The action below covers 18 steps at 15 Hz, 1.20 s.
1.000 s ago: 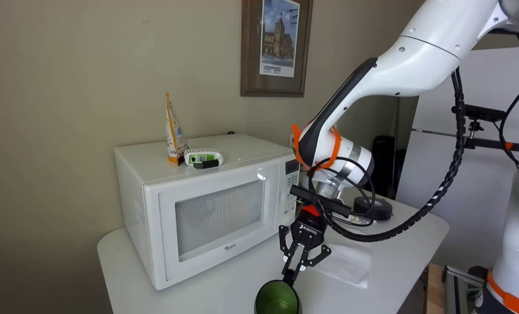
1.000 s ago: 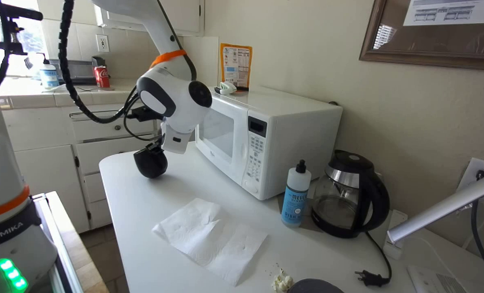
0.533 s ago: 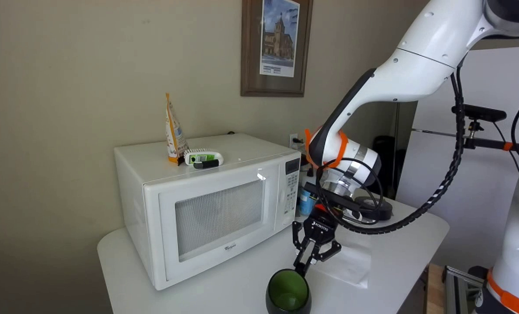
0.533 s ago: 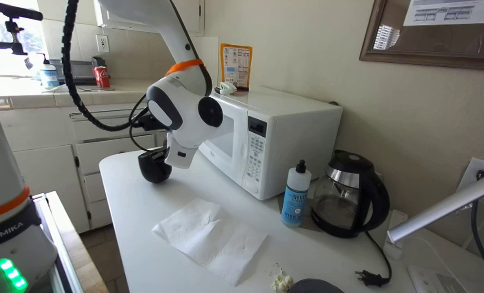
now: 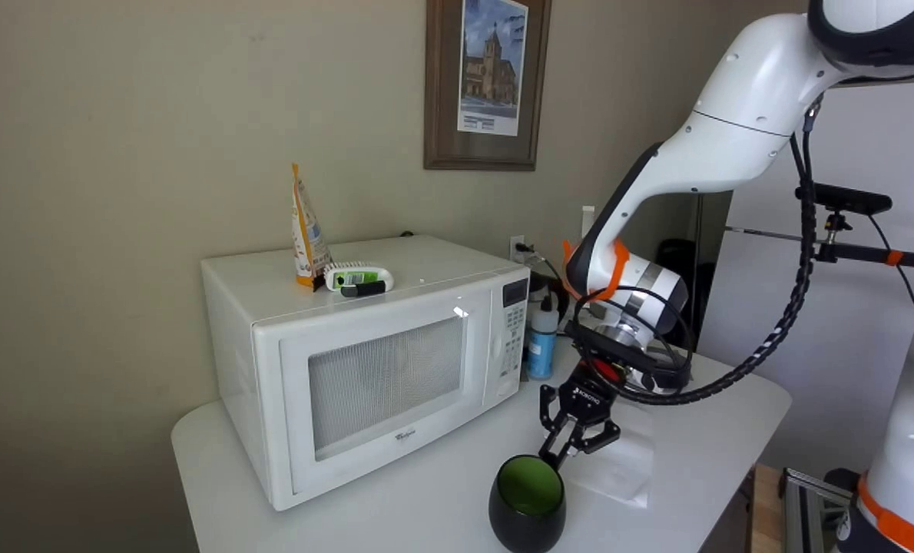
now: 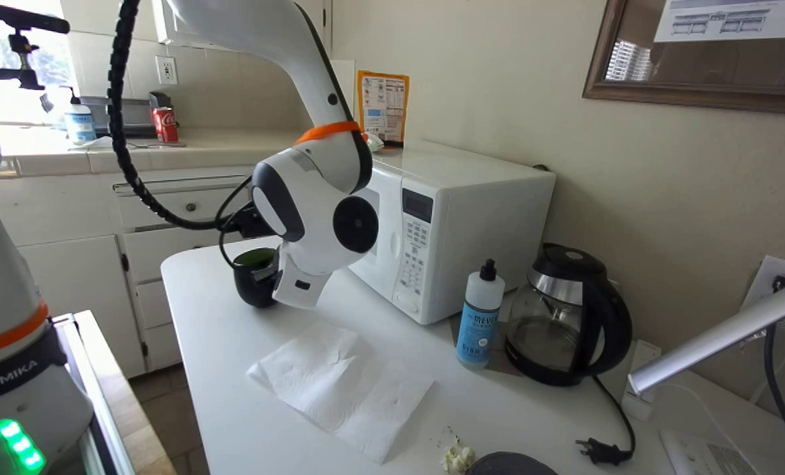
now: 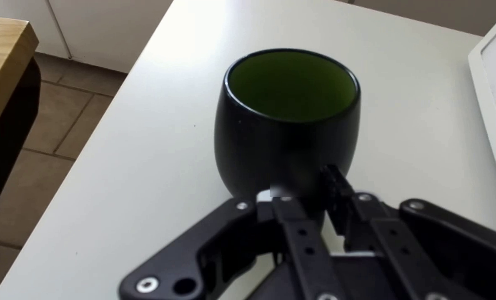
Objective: Move the cup to the right
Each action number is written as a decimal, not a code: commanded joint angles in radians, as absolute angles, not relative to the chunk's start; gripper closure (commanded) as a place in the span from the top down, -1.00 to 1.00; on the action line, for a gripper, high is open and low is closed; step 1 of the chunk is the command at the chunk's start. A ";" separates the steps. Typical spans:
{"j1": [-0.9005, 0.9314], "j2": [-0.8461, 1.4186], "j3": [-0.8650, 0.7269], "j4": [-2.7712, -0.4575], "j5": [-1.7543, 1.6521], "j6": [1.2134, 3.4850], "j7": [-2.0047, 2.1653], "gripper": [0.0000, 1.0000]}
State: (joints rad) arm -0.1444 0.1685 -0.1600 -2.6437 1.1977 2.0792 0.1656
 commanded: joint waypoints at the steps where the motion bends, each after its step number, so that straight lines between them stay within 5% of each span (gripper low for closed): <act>1: -0.212 0.228 -0.223 -2.596 1.155 1.982 0.103 -0.89; 18: -0.538 0.481 -0.428 -2.325 1.046 1.654 -0.067 -0.89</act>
